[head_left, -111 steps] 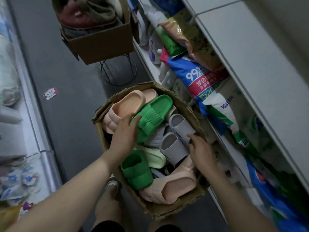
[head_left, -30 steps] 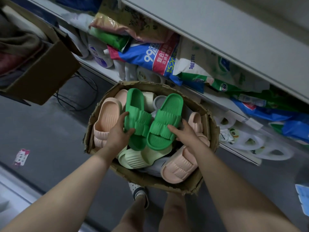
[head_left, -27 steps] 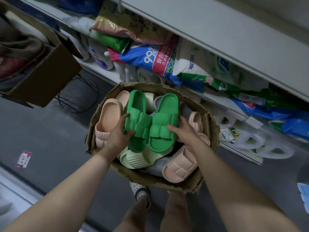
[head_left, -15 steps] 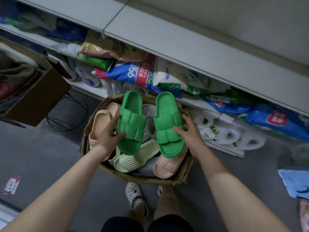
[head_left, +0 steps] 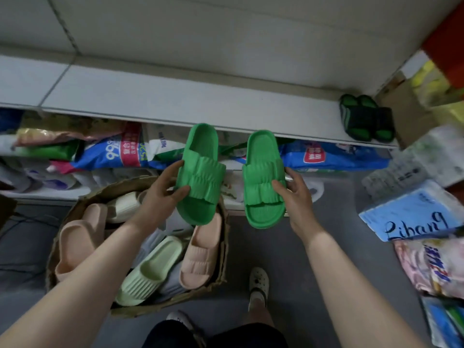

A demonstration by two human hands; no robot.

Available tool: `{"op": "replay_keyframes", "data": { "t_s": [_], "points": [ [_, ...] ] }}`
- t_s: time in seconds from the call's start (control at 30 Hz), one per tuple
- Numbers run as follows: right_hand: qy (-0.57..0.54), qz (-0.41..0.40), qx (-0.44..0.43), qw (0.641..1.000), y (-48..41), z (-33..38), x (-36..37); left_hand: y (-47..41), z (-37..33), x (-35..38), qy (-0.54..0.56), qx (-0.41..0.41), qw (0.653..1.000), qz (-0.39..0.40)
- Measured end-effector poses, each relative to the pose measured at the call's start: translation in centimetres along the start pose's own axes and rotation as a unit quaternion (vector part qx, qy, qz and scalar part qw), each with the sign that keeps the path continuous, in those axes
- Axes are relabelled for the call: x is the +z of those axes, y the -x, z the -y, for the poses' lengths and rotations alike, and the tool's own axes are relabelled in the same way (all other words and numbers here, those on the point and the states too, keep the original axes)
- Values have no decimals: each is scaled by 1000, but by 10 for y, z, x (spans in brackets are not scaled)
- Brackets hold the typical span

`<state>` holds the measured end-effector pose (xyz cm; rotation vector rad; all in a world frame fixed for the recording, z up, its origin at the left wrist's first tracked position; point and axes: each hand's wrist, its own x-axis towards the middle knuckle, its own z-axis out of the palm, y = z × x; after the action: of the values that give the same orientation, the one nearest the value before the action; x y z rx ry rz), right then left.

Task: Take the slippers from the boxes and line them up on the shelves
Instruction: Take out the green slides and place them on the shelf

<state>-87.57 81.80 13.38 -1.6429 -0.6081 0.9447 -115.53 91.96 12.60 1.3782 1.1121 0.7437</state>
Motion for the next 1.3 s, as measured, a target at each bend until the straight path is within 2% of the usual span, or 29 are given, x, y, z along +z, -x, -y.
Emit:
{"op": "replay_keyframes", "data": {
  "t_s": [0.13,0.4,0.57,0.7,0.77,0.83,0.93,1.03,1.13,1.3],
  "points": [
    [-11,-51,-6,999,-41,17,-59,-35,-28,63,3,7,999,39],
    [76,-76,-18,994,-159,50,-159,-124,-50,194,-31,-10,999,19],
    [134,-41,29,990,-237,58,-170,-194,-59,245,-70,-43,997,1],
    [147,-31,52,987,-278,53,-165,-233,-63,266,-44,-74,996,-16],
    [176,-30,44,983,-288,52,-163,-243,-64,273,-94,-64,993,-34],
    [259,-37,4,965,-292,52,-163,-246,-65,277,-206,-27,976,-65],
    [368,-24,-104,923,-289,52,-165,-242,-64,282,-346,81,930,-98],
    [458,66,-173,870,-279,51,-166,-235,-60,291,-396,179,899,-55],
    [530,103,-199,818,-278,48,-168,-240,-57,301,-462,204,863,-11],
    [521,86,-209,823,-301,52,-169,-259,-58,313,-468,197,861,-24]
  ]
}}
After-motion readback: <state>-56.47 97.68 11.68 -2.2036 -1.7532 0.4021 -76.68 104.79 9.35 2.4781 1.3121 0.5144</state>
